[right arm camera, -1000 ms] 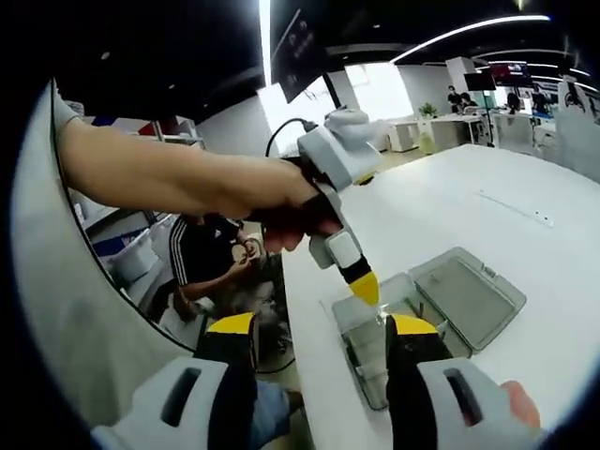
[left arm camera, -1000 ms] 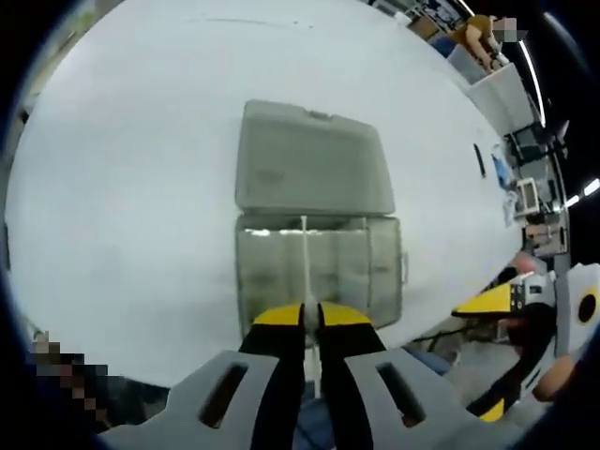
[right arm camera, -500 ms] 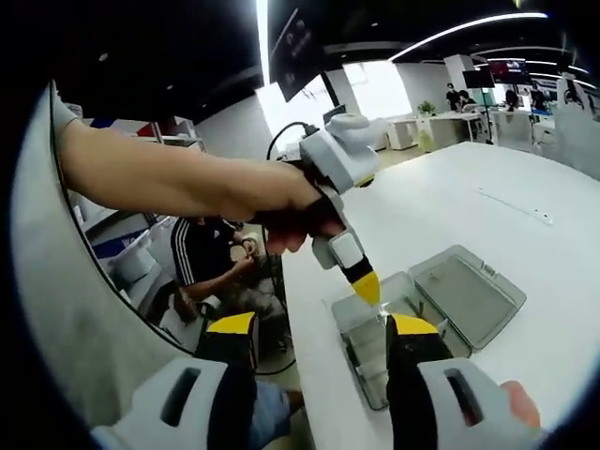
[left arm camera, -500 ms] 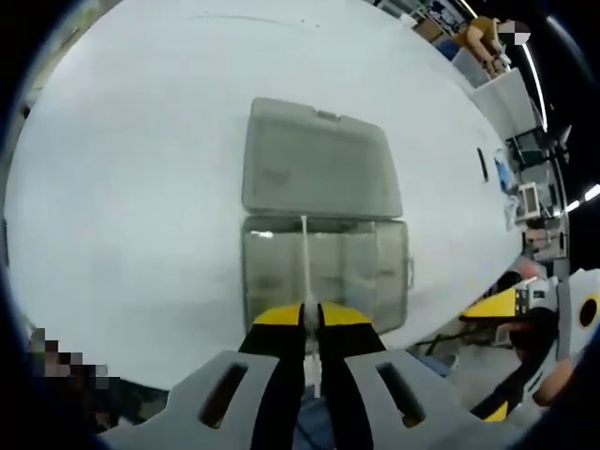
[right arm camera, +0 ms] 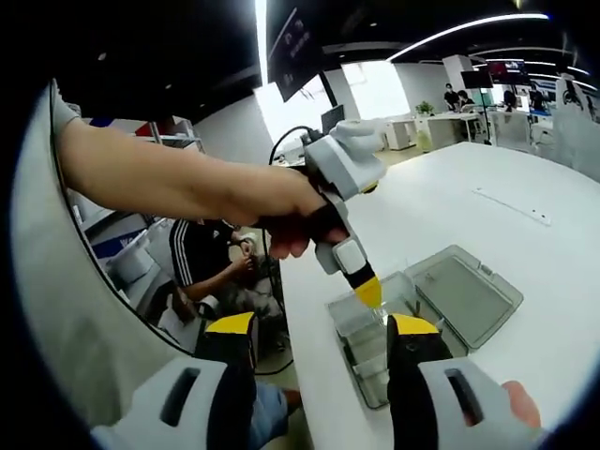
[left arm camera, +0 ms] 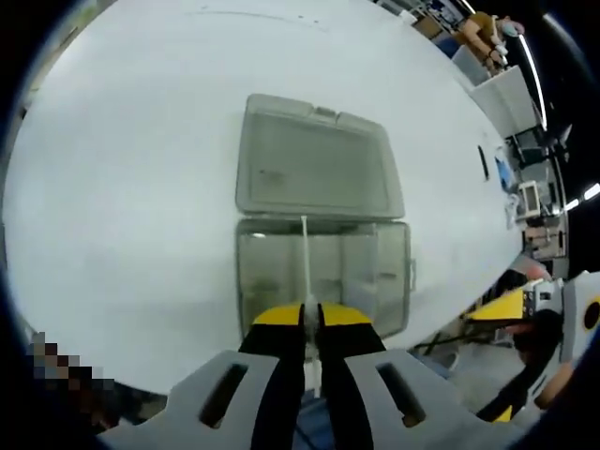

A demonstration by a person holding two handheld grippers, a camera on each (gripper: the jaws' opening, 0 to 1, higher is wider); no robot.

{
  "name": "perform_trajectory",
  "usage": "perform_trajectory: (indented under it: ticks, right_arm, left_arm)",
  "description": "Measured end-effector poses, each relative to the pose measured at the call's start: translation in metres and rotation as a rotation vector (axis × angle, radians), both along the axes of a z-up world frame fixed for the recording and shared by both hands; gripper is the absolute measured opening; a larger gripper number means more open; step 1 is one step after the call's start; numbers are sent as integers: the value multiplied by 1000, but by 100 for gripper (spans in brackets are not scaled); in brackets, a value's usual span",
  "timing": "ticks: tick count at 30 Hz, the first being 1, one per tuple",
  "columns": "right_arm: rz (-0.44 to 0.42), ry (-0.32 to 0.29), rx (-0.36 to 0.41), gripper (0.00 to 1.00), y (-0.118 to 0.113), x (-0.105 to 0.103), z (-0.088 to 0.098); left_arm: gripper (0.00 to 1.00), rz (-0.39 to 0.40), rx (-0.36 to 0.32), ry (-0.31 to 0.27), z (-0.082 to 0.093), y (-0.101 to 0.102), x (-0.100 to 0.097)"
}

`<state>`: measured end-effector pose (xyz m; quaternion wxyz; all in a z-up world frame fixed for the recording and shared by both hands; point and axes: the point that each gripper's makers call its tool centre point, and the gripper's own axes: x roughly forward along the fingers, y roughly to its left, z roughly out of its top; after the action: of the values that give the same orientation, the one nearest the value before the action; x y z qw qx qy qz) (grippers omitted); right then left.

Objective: Insert the divider into the dual guide fixture by aligning both edges with the guide slots and pushing it downward to the bottom, including one-sided entry, uneven engagement, binding, and posture correction.

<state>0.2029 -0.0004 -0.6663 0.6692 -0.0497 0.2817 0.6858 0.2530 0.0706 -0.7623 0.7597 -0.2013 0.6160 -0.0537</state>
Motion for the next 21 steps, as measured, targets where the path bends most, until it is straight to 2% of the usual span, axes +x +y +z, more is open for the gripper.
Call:
perform_trajectory:
  ticks: [21]
  right_arm:
    - [-10,5,-18,54,-2,-2,-4]
  left_arm:
    - [1,-13,4,11,-11,-1,2]
